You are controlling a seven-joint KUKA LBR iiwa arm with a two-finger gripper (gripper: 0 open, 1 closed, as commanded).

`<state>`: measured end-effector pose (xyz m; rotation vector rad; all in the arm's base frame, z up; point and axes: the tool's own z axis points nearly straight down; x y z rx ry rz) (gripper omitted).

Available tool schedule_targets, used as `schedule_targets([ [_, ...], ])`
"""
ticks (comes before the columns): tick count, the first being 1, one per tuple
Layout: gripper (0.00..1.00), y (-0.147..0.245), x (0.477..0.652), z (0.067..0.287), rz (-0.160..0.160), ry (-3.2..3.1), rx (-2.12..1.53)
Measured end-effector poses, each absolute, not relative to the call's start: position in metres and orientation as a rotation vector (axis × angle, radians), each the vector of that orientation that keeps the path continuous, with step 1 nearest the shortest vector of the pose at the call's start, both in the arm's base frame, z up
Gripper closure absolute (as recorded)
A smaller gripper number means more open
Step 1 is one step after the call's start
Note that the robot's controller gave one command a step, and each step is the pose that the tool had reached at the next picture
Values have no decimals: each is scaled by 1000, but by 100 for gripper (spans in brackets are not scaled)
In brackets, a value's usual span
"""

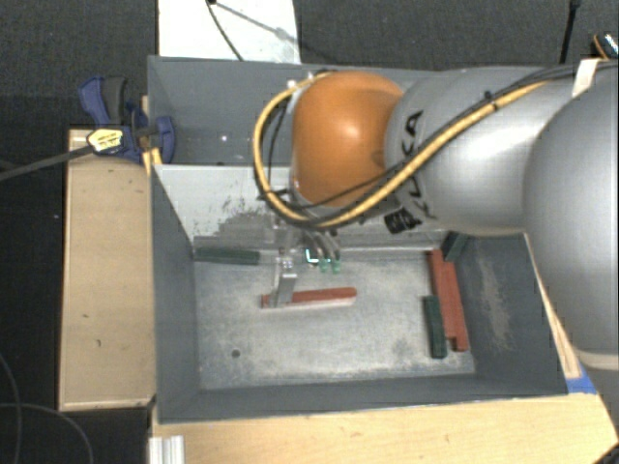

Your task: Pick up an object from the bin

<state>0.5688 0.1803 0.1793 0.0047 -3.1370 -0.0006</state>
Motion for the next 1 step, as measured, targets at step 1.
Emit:
schedule_targets([
  [1, 0, 113, 547, 66, 4, -3135, -18],
])
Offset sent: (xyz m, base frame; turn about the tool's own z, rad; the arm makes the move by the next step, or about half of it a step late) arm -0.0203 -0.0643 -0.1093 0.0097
